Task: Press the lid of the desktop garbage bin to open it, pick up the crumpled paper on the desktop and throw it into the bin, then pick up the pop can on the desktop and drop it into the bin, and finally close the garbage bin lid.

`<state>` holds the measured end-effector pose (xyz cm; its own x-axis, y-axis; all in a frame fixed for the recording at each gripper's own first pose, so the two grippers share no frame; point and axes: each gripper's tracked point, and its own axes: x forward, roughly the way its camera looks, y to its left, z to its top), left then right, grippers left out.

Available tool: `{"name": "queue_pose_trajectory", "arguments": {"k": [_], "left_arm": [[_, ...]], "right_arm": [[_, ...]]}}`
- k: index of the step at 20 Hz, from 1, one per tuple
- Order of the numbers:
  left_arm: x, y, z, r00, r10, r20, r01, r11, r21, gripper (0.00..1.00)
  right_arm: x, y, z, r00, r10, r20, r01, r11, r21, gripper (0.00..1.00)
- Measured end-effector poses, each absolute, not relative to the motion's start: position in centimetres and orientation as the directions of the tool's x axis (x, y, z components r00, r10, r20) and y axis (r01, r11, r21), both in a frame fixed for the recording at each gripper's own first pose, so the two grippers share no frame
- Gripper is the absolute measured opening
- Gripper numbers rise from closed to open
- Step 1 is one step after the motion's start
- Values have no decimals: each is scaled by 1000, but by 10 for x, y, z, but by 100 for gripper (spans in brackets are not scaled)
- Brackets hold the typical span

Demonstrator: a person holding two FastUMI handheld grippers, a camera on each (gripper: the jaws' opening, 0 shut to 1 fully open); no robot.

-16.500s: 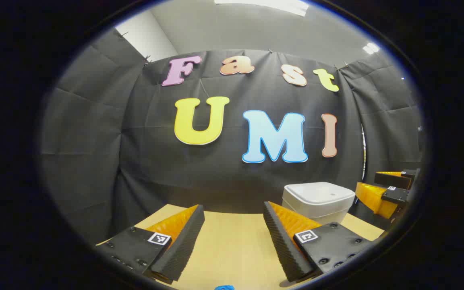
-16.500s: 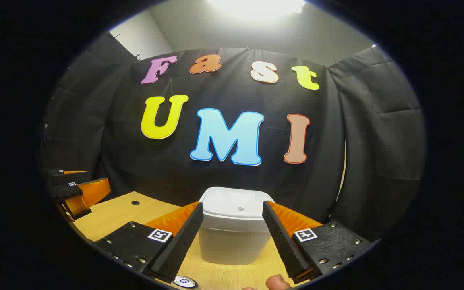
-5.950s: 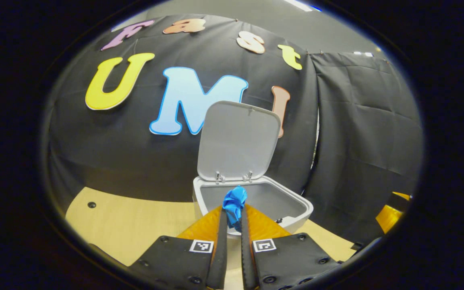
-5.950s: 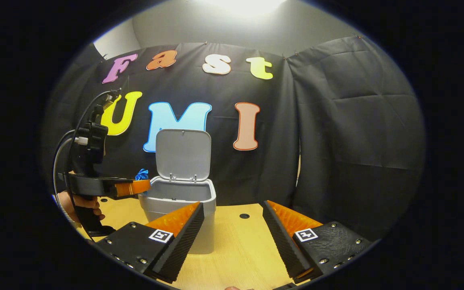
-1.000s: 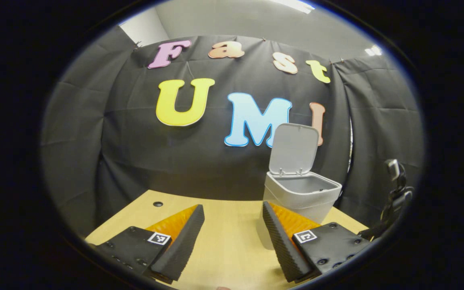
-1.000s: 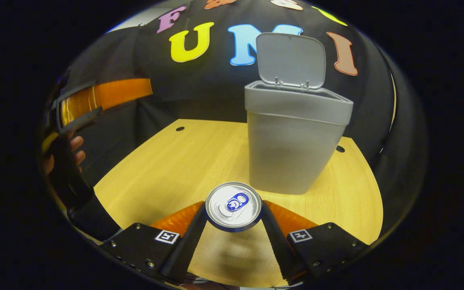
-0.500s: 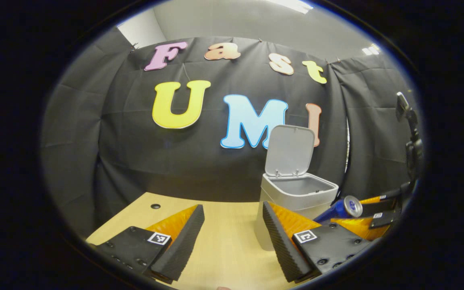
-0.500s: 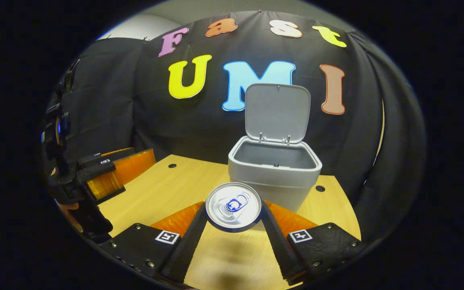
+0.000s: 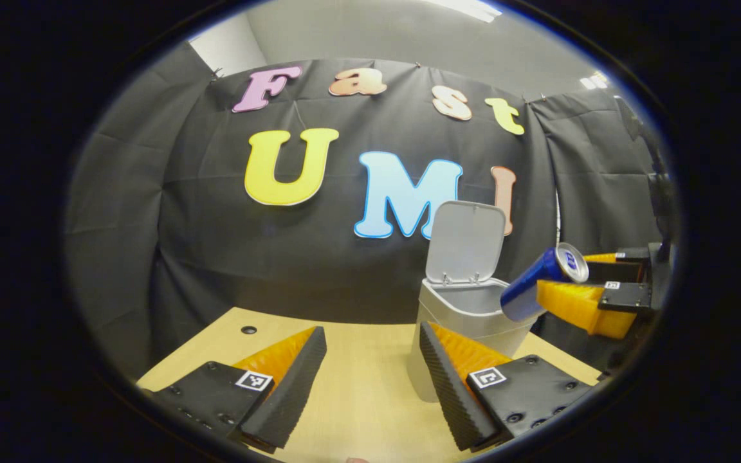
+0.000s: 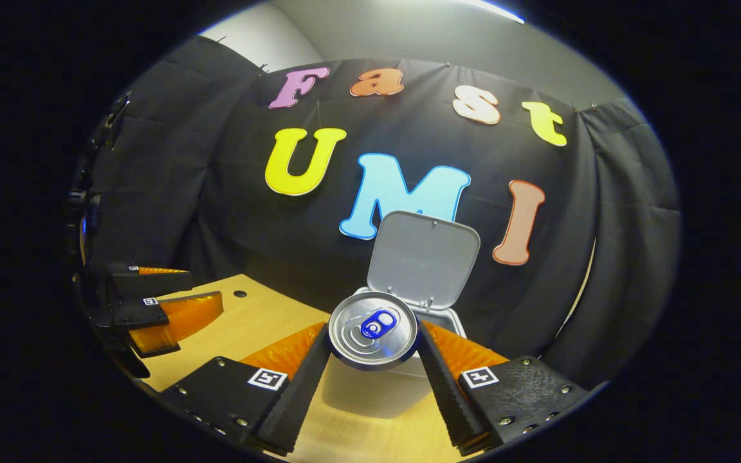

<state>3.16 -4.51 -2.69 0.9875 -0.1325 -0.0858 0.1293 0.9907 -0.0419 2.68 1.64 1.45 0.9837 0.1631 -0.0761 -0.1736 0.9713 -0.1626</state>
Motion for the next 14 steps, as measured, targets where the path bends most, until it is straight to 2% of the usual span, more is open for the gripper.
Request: {"name": "queue_pose_trajectory", "arguments": {"k": [4, 14], "left_arm": [[37, -42, -28, 988, -127, -85, 124, 992, -34, 95], [44, -34, -30, 991, -105, -89, 104, 994, -20, 95]], "right_arm": [[43, 22, 16, 987, 155, -50, -162, 968, -191, 83], [87, 30, -6, 979, 170, -109, -184, 975, -126, 84]]}}
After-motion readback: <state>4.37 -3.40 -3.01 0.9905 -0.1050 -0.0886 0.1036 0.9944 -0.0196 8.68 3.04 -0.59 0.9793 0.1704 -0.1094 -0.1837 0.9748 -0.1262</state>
